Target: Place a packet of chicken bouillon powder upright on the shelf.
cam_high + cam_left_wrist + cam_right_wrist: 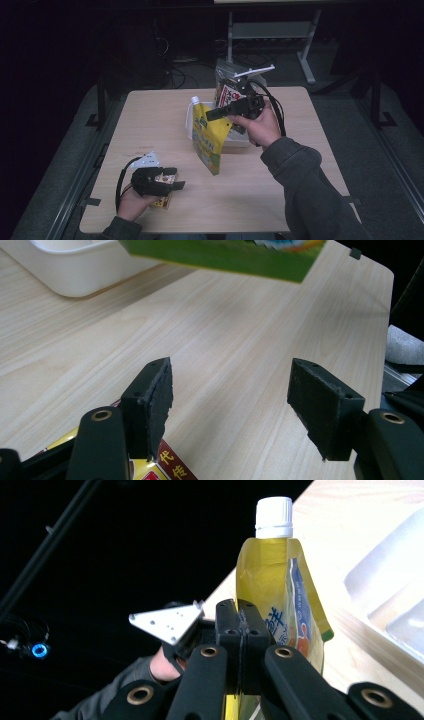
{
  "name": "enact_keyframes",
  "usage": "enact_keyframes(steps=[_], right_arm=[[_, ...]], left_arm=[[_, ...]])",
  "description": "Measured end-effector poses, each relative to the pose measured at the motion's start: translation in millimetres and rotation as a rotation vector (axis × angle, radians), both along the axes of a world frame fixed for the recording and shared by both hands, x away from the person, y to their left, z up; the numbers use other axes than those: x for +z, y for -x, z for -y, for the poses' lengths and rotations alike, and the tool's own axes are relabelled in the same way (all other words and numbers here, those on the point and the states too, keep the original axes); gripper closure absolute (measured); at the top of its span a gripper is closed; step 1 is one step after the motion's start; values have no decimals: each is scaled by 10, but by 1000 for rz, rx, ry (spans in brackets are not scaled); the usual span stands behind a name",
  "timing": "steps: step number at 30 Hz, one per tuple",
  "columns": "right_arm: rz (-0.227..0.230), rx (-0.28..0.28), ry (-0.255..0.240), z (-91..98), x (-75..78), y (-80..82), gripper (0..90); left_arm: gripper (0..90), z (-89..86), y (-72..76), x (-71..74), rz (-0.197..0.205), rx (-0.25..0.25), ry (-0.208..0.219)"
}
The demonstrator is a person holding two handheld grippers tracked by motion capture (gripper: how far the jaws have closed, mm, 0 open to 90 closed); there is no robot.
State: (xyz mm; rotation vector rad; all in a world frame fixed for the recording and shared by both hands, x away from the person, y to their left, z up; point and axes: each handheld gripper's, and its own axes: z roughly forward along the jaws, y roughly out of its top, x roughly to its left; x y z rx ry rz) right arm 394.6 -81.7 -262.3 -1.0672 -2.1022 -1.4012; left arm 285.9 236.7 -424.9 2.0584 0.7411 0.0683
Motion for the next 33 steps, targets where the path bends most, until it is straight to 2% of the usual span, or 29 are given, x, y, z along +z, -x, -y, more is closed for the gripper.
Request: enact_keyframes(steps=[6,11,20,33], right_arm=[[13,-49,-13,-49,47,-99,894],[6,-85,-38,-55,41,-181,894],[11,-173,-78,-124,41,-403,894],[21,-249,-90,-269,-26,-630,894]], left_arm=[[332,-16,1,-2,1,7,1],[327,-27,-5,-6,1,11,0],[323,-51,-12,6,3,17,2],[321,-66,-9,2,3,14,9]])
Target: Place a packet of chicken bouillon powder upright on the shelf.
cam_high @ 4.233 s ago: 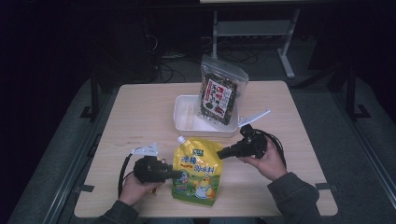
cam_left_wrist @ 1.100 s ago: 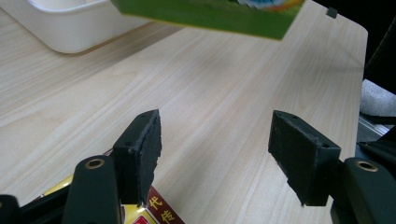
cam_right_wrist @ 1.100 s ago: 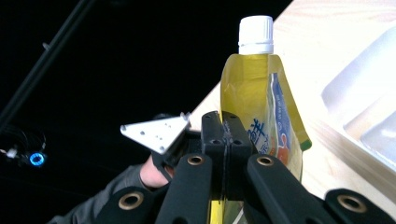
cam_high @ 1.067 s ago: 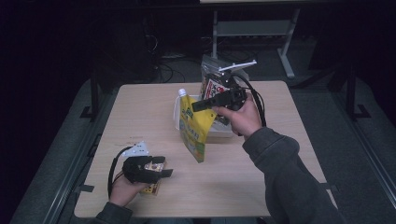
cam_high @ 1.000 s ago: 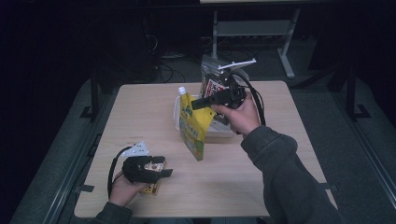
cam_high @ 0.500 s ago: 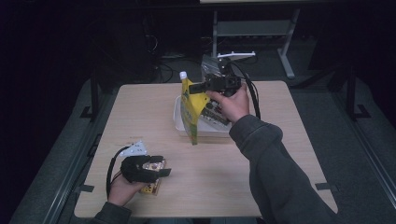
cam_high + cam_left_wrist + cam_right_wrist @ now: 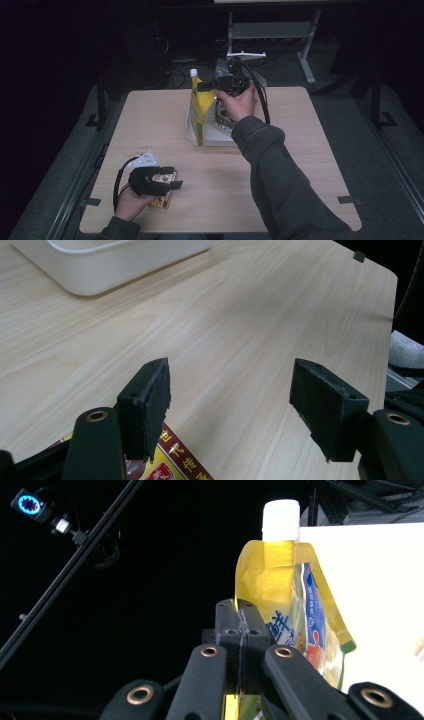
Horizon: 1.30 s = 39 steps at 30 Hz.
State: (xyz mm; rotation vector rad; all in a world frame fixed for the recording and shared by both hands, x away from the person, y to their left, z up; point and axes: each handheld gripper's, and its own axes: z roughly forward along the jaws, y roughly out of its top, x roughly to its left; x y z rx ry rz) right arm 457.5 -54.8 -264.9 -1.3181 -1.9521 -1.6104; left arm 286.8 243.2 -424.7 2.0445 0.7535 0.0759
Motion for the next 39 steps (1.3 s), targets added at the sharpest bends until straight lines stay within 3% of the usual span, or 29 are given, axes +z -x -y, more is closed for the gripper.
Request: enact_keyframes(steps=[8,11,39], right_arm=[[13,-52,-4,-14,-54,-86,894],[27,-77,17,-48,-75,-139,894],[47,-110,27,-314,-296,-316,893]], left_arm=[[320,-9,-3,0,0,0,2],[319,-5,-6,-10,-6,0,1],[315,-19,9,-2,-2,0,12]])
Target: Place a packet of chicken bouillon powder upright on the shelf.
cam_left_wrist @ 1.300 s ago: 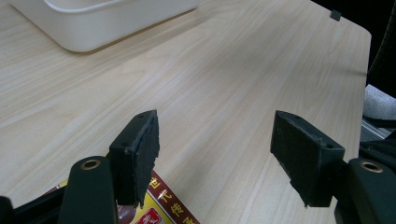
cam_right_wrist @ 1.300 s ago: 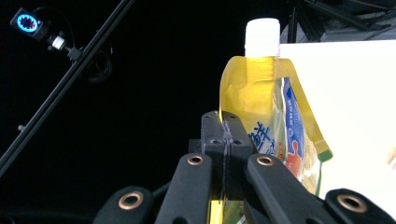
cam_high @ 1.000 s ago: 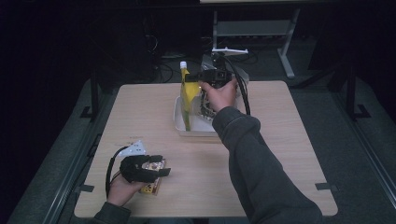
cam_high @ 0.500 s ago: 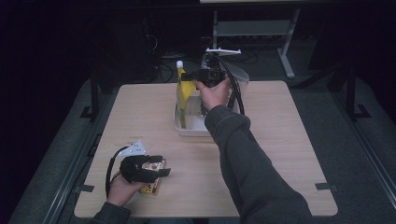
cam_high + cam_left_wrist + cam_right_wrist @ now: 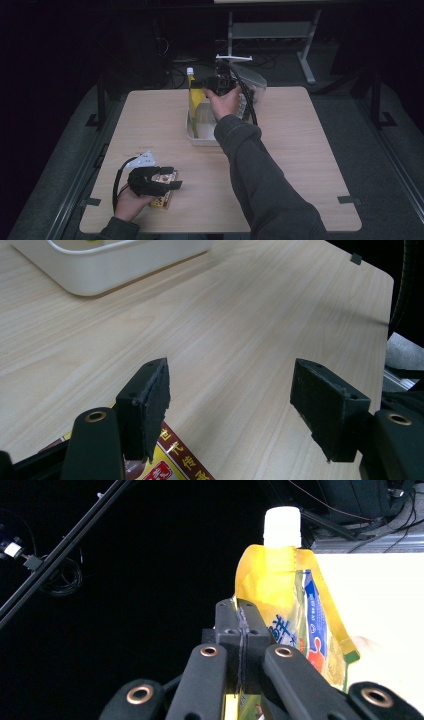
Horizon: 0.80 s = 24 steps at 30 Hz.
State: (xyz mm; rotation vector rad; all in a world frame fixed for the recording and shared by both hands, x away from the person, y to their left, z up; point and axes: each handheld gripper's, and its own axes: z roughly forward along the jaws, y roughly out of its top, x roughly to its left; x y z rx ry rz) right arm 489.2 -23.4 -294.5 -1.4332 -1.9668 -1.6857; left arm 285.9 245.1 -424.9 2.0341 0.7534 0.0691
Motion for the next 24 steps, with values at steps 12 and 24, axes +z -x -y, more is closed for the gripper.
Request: enact_keyframes(steps=[12,24], right_arm=[[-5,-18,-9,9,-66,-25,893],[27,-11,52,2,-29,-63,893]], left_arm=[[315,-4,2,8,5,0,-1],[315,-9,-2,11,3,-3,6]])
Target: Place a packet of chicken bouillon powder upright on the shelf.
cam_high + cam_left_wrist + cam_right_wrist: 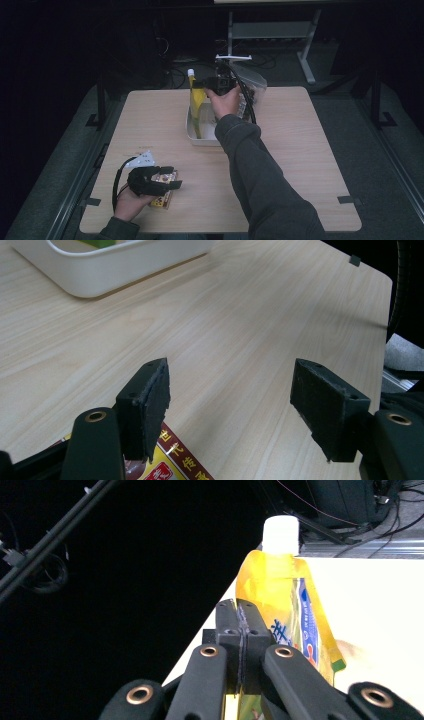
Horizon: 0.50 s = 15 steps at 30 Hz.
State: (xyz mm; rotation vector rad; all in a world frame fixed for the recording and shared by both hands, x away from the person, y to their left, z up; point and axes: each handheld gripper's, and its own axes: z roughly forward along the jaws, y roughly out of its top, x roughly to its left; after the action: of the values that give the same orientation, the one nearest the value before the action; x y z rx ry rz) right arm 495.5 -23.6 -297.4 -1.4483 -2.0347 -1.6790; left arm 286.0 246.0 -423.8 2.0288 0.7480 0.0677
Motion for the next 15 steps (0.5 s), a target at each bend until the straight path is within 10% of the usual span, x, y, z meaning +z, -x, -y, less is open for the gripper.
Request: enact_keyframes(steps=[15], right_arm=[[-25,-25,-31,-150,-160,5,839]], left_arm=[[315,-6,3,6,3,4,2]])
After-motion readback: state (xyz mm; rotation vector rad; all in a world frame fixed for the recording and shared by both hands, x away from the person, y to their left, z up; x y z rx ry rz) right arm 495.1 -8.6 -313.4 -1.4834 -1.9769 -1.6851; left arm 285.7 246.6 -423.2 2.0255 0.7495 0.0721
